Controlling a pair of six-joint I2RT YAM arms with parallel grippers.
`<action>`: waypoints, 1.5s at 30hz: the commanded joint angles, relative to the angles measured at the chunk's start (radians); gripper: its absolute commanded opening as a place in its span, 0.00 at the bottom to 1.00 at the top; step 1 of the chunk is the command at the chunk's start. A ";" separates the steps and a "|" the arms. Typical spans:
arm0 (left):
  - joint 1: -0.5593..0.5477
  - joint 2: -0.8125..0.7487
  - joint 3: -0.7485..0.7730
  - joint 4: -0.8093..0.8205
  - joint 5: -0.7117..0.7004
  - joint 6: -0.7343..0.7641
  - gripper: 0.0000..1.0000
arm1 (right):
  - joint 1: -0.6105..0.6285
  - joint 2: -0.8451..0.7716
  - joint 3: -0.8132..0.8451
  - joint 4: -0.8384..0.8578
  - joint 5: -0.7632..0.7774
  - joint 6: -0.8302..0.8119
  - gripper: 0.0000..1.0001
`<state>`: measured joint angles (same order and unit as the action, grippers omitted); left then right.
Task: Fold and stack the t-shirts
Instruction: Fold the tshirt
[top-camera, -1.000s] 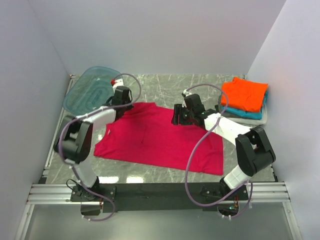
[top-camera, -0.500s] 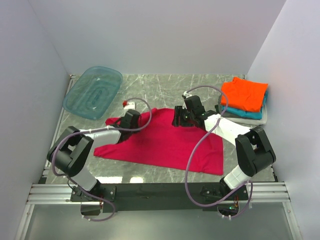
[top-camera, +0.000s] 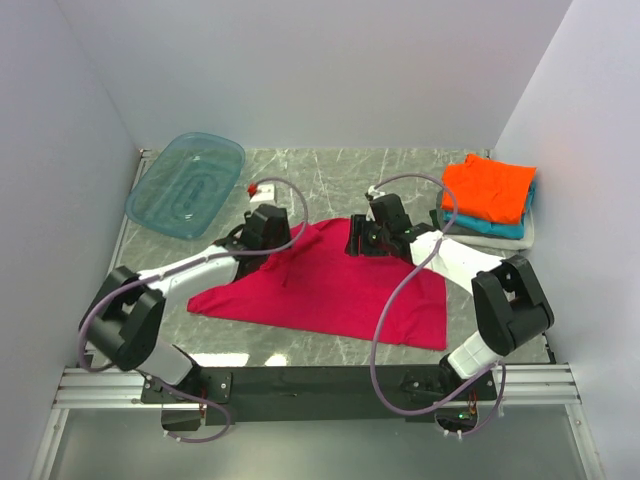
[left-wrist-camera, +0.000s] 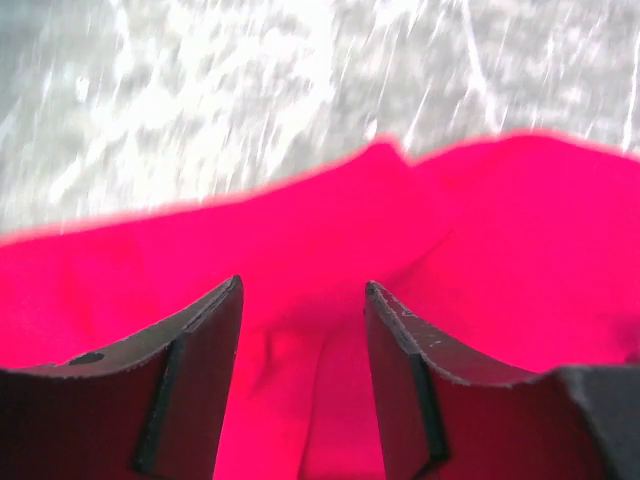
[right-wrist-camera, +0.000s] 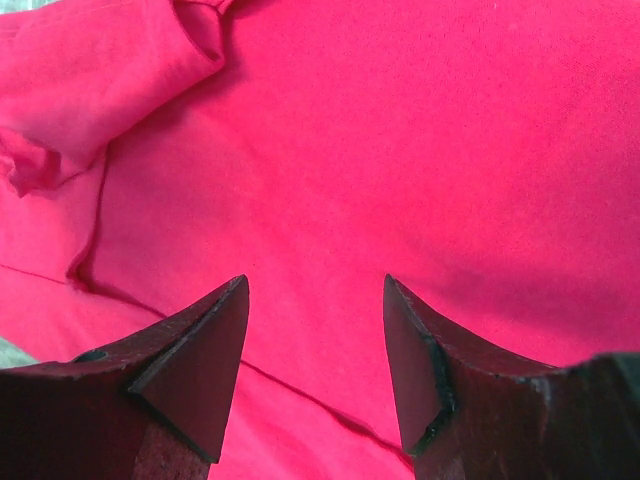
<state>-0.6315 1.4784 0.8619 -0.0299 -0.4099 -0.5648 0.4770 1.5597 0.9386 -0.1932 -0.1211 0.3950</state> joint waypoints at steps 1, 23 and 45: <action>0.019 0.119 0.122 0.050 0.006 0.078 0.57 | -0.006 -0.061 -0.015 0.021 0.006 -0.012 0.63; 0.113 0.393 0.247 0.047 0.276 0.140 0.54 | -0.014 -0.308 -0.141 -0.052 0.043 -0.013 0.63; 0.113 0.226 0.266 0.033 0.166 0.131 0.04 | -0.014 -0.331 -0.155 -0.061 0.063 -0.008 0.63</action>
<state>-0.5148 1.8080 1.1023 -0.0162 -0.2150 -0.4385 0.4702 1.2613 0.7906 -0.2558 -0.0868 0.3950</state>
